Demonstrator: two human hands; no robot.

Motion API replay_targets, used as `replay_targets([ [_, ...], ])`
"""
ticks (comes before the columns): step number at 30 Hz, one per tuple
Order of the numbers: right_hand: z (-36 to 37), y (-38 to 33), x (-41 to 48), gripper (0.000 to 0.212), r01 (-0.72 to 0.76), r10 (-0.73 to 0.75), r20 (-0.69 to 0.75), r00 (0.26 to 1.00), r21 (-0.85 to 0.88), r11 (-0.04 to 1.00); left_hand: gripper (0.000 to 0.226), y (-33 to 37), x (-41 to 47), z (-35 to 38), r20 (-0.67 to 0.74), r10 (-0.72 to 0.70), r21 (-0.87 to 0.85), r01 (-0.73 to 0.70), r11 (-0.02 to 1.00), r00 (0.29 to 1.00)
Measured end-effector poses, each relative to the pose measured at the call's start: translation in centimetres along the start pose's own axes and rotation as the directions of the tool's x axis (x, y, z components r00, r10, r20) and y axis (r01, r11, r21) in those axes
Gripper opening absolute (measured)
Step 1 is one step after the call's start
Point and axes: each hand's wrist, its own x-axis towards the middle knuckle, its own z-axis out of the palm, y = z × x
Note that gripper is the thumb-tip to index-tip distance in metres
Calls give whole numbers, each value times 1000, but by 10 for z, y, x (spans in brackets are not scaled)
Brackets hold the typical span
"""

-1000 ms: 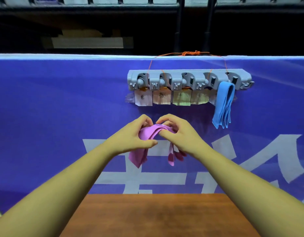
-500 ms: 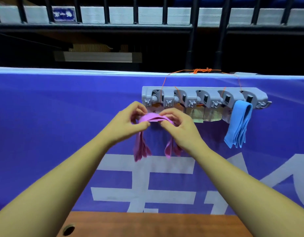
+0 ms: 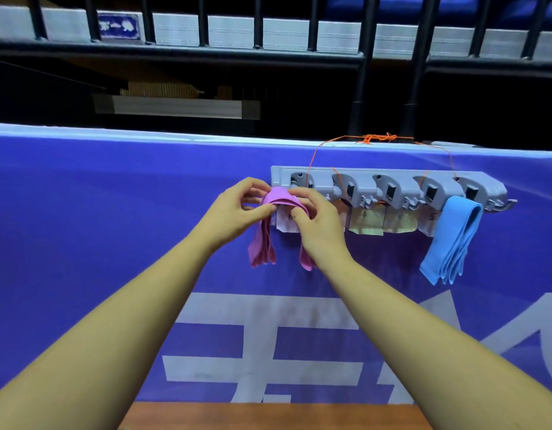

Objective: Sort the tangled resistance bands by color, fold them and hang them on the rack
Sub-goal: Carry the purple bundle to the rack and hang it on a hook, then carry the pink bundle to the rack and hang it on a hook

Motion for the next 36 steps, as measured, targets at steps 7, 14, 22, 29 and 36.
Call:
replay_targets([
  [7, 3, 1, -9, 23, 9, -9, 11, 1000, 9, 1000, 29, -11, -8, 9, 15, 66, -85, -65, 994, 998],
  [14, 7, -1, -12, 24, 42, -42, -86, 995, 9, 999, 28, -13, -8, 15, -68, 117, -92, -123, 988, 991],
  [22, 7, -1, -8, 22, 56, -71, -156, 985, -97, 994, 25, -3, -8, 23, -164, 119, -117, -139, 983, 979],
  [29, -1, 10, -25, 23, 16, -27, -70, 997, -151, 988, 30, -12, -23, 26, -111, 21, -67, -29, 997, 994],
  [36, -23, 37, -71, 38, -189, 182, -52, 982, -283, 940, 26, -47, -84, 31, -105, -223, -20, 222, 975, 969],
])
